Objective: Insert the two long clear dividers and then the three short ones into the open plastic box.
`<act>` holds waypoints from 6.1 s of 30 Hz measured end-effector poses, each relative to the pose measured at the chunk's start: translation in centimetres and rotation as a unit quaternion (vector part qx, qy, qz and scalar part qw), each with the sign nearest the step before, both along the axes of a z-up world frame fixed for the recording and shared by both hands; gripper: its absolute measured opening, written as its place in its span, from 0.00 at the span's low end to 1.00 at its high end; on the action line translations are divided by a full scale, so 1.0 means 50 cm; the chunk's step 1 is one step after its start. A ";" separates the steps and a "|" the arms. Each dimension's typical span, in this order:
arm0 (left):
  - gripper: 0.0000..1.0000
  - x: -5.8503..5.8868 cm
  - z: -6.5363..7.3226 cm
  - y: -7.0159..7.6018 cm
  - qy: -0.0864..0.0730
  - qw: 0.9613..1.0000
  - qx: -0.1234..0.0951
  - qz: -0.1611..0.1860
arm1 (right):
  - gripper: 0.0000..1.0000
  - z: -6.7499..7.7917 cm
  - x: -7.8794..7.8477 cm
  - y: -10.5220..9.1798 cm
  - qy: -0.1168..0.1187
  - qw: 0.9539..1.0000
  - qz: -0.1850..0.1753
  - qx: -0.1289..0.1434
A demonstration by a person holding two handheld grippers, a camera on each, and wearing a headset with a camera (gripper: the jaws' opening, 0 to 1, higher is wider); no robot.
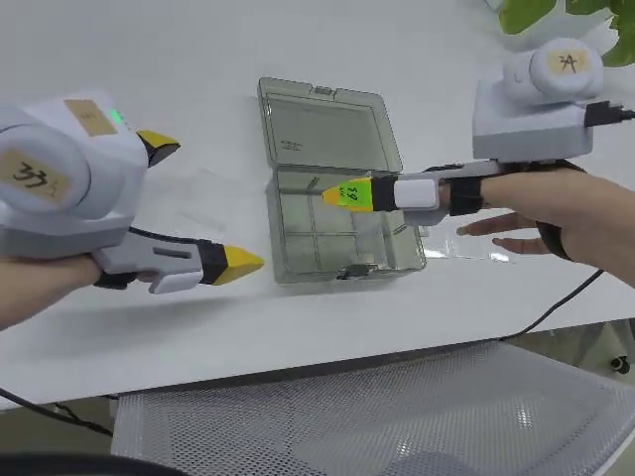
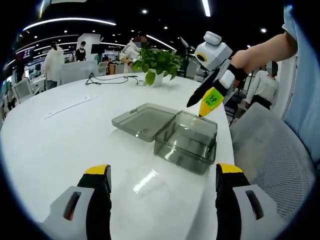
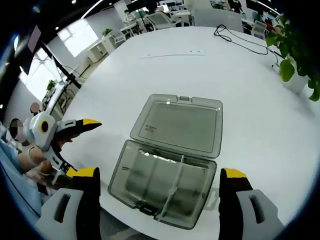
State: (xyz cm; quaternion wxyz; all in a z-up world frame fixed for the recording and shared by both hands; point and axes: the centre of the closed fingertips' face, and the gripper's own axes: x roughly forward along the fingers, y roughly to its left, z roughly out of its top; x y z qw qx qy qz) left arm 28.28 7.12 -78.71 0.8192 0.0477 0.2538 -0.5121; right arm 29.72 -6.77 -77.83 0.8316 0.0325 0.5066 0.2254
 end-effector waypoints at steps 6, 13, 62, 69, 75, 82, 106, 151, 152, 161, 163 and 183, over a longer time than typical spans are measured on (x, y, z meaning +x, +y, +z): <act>0.88 -0.005 0.007 0.001 0.004 1.000 0.000 0.017 | 1.00 0.023 -0.003 0.000 -0.054 0.998 -0.003 0.025; 0.88 -0.018 0.017 0.000 0.010 0.999 0.003 0.040 | 1.00 0.038 -0.028 -0.026 -0.099 0.995 0.000 0.027; 0.83 -0.059 -0.034 0.015 0.043 0.971 0.098 0.213 | 1.00 0.114 -0.170 -0.228 -0.280 0.944 0.129 0.119; 0.73 -0.041 -0.074 0.033 0.077 0.958 0.152 0.229 | 1.00 0.110 -0.177 -0.247 -0.284 0.941 0.142 0.117; 0.59 -0.021 -0.085 0.044 0.108 0.944 0.189 0.248 | 0.99 0.106 -0.172 -0.259 -0.287 0.939 0.142 0.123; 0.54 -0.017 -0.091 0.043 0.121 0.937 0.233 0.232 | 0.98 0.100 -0.174 -0.264 -0.284 0.939 0.142 0.129; 0.38 -0.024 -0.113 0.029 0.156 0.919 0.286 0.222 | 0.94 0.093 -0.179 -0.258 -0.283 0.938 0.143 0.139; 0.30 -0.022 -0.107 0.030 0.148 0.927 0.248 0.238 | 0.89 0.086 -0.183 -0.225 -0.270 0.939 0.147 0.153; 0.30 -0.022 -0.108 0.031 0.148 0.928 0.248 0.238 | 0.89 0.086 -0.183 -0.224 -0.270 0.939 0.147 0.154; 0.30 -0.022 -0.095 0.037 0.144 0.930 0.230 0.247 | 0.89 0.079 -0.178 -0.225 -0.267 0.940 0.148 0.154; 0.30 -0.021 -0.093 0.039 0.143 0.930 0.229 0.248 | 0.89 0.080 -0.178 -0.222 -0.268 0.939 0.150 0.153; 0.30 -0.005 0.014 0.007 0.088 0.950 0.170 0.247 | 0.87 0.087 -0.165 -0.188 -0.263 0.939 0.152 0.163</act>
